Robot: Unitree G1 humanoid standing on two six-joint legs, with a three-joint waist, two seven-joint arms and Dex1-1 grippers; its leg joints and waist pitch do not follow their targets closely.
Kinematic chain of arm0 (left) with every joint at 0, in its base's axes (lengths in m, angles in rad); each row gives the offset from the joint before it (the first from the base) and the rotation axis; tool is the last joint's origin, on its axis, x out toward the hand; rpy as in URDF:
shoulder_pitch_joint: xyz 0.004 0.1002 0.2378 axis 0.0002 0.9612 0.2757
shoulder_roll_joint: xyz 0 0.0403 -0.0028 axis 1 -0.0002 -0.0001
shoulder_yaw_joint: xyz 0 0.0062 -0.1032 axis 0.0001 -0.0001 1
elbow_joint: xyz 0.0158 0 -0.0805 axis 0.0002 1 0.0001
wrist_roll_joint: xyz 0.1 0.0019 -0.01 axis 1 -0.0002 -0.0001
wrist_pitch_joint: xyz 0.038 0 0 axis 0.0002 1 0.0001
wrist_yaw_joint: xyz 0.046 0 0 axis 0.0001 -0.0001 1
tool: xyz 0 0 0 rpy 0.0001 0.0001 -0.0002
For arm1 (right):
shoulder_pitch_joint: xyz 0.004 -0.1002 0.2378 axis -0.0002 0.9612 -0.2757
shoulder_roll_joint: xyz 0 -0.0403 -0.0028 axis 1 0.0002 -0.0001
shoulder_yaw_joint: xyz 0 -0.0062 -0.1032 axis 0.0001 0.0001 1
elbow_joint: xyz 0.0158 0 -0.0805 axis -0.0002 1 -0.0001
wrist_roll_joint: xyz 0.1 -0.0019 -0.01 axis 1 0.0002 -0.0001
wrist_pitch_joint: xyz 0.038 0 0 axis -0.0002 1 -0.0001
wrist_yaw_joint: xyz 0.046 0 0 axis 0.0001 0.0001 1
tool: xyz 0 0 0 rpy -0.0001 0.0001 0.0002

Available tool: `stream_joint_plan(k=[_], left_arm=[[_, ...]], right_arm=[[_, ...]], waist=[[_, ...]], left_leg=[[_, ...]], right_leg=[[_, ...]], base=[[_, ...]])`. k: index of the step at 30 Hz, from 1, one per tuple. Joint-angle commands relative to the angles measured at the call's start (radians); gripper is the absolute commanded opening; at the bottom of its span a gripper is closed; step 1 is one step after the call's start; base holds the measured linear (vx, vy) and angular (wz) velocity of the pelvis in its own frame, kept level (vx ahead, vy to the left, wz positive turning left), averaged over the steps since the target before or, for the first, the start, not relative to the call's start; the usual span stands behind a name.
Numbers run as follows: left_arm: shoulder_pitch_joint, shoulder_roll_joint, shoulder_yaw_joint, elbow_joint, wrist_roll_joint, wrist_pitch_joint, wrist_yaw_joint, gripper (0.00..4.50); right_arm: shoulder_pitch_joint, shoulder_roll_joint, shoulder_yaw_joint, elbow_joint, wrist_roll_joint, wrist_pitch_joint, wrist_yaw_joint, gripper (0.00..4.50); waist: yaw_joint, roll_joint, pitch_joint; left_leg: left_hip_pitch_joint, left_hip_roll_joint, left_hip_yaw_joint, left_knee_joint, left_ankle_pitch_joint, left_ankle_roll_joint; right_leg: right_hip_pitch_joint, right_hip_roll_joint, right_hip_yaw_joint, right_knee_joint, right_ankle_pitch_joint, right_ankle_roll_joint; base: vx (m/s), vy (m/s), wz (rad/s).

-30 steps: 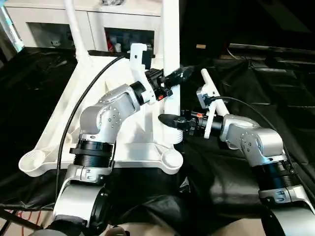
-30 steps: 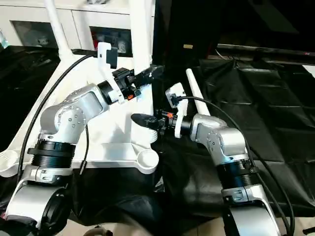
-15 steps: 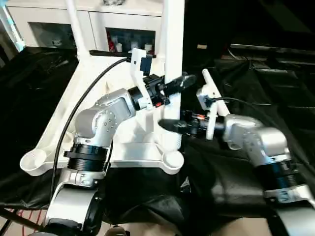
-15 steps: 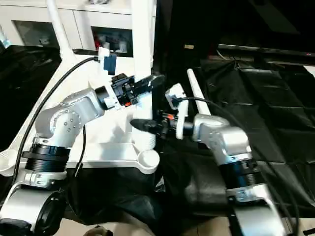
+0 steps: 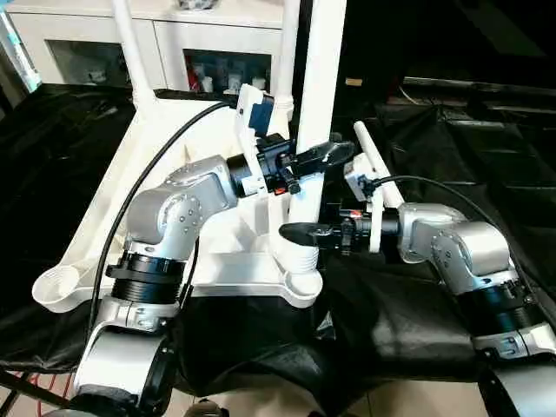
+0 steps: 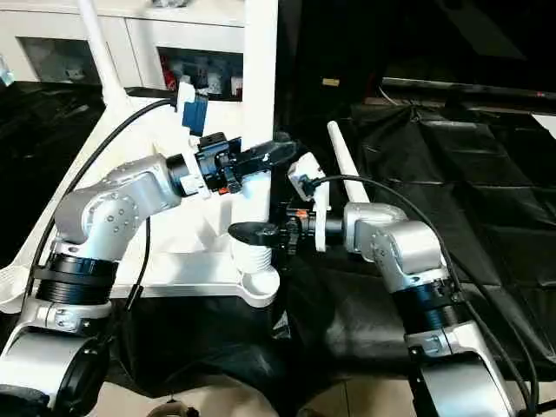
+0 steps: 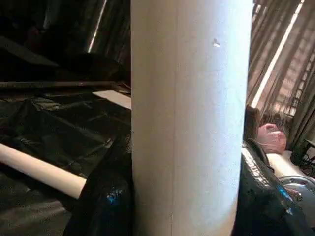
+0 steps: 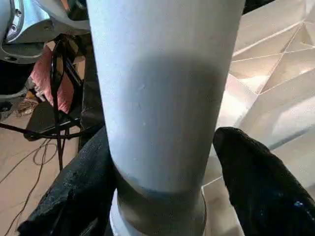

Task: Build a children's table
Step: Pick table leg

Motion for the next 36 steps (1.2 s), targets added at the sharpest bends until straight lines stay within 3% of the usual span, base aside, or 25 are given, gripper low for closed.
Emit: stream_joint_plan(k=[1,12,23,30,32,34,36], left_arm=[[0.001,0.001,-0.015,-0.037,-0.029,0.009,-0.028,1.86],[0.000,-0.002,-0.015,-0.033,-0.026,0.003,-0.034,1.86],[-0.001,-0.001,-0.015,-0.030,-0.024,0.002,-0.044,1.86],[0.000,-0.001,-0.018,-0.032,-0.024,0.003,-0.047,1.86],[0.000,-0.002,-0.018,-0.032,-0.025,0.004,-0.048,1.86],[0.000,-0.002,-0.019,-0.030,-0.023,0.003,-0.048,1.86],[0.000,0.002,-0.023,-0.030,-0.022,0.002,-0.054,1.86]], right_arm=[[-0.013,-0.001,-0.009,0.001,-0.009,-0.005,-0.008,3.21],[-0.007,-0.005,-0.005,-0.002,0.008,0.014,0.010,3.21],[0.001,-0.011,0.009,-0.003,0.015,0.033,0.039,2.24],[0.006,-0.019,0.015,-0.008,0.010,0.038,0.050,1.95],[0.006,-0.017,0.017,0.001,-0.008,0.023,0.032,1.95],[0.003,-0.012,0.014,0.013,-0.013,0.023,0.020,2.63],[0.001,-0.008,0.011,0.019,-0.016,0.022,0.013,2.66]], waist=[[0.002,0.000,-0.080],[0.002,-0.002,-0.081],[0.002,-0.001,-0.081],[0.004,-0.001,-0.082],[0.004,0.000,-0.082],[0.003,-0.001,-0.082],[0.003,0.000,-0.082]], left_leg=[[0.009,0.033,-0.007,-0.057,-0.161,0.025],[0.008,0.033,-0.007,-0.057,-0.158,0.025],[0.008,0.033,-0.007,-0.057,-0.156,0.027],[0.008,0.033,-0.006,-0.055,-0.152,0.027],[0.008,0.032,-0.006,-0.055,-0.154,0.026],[0.008,0.033,-0.007,-0.056,-0.153,0.025],[0.009,0.032,-0.007,-0.056,-0.155,0.024]], right_leg=[[0.064,-0.068,0.053,-0.073,-0.266,-0.151],[0.067,-0.067,0.053,-0.071,-0.251,-0.156],[0.068,-0.067,0.053,-0.070,-0.245,-0.160],[0.068,-0.067,0.053,-0.070,-0.242,-0.160],[0.068,-0.067,0.053,-0.071,-0.248,-0.158],[0.068,-0.067,0.053,-0.070,-0.244,-0.160],[0.067,-0.067,0.053,-0.071,-0.245,-0.160]], base=[[0.000,0.000,0.00],[0.000,0.000,0.00],[0.000,0.000,0.00],[0.000,0.000,0.00],[0.000,0.000,0.00],[0.000,0.000,0.00],[0.000,0.000,0.00]])
